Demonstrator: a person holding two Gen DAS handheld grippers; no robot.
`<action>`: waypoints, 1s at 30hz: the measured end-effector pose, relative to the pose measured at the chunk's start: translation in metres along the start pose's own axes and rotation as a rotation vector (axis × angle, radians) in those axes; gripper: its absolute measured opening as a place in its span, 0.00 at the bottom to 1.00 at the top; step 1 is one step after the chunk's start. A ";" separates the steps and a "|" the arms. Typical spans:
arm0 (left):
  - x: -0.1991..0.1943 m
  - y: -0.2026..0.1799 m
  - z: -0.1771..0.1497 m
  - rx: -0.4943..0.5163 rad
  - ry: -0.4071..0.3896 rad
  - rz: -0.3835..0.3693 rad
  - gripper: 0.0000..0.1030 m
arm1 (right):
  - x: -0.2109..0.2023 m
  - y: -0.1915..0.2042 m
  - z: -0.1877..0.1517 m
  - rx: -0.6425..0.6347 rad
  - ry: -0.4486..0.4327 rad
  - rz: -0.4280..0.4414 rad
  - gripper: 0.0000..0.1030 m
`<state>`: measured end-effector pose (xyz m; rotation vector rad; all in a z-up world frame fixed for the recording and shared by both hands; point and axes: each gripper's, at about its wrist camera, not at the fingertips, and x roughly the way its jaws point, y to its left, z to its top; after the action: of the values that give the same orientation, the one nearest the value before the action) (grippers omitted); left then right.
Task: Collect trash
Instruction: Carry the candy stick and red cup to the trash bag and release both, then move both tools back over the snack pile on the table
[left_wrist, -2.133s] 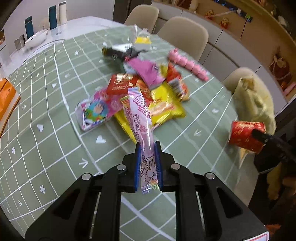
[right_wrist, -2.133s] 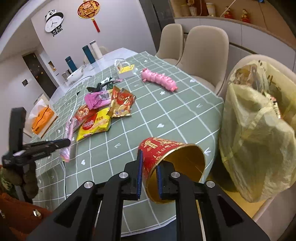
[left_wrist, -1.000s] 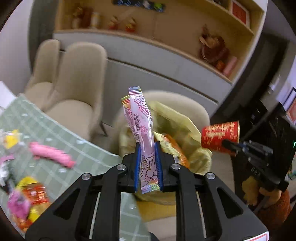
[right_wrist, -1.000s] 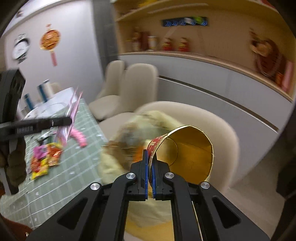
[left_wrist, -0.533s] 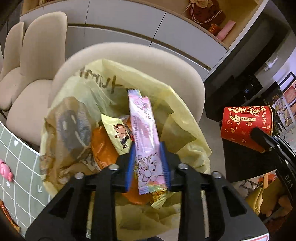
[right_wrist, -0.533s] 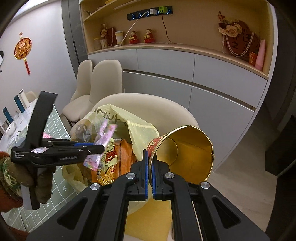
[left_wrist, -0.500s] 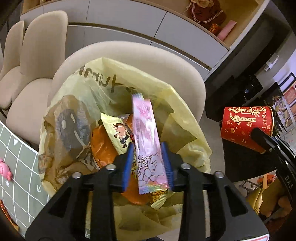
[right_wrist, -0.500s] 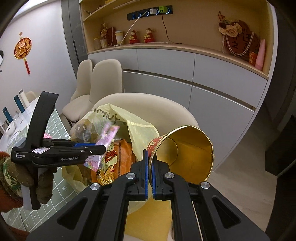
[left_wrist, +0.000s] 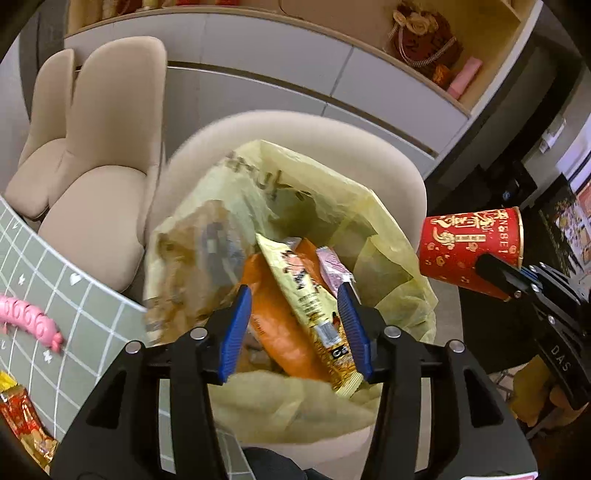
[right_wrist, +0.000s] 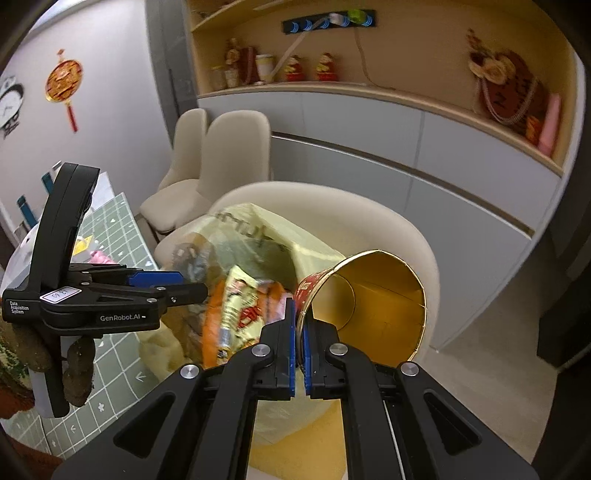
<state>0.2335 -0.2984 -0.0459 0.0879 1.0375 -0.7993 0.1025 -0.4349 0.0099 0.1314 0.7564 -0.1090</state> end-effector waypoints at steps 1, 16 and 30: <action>-0.007 0.005 -0.002 -0.012 -0.014 -0.002 0.45 | 0.001 0.004 0.003 -0.005 -0.001 0.016 0.05; -0.061 0.080 -0.054 -0.145 -0.043 0.071 0.46 | 0.133 0.034 -0.013 0.159 0.361 0.307 0.05; -0.062 0.076 -0.067 -0.128 -0.030 0.031 0.46 | 0.101 0.027 -0.030 0.130 0.323 0.195 0.06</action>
<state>0.2159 -0.1815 -0.0540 -0.0173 1.0544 -0.7024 0.1594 -0.4090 -0.0793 0.3508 1.0546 0.0504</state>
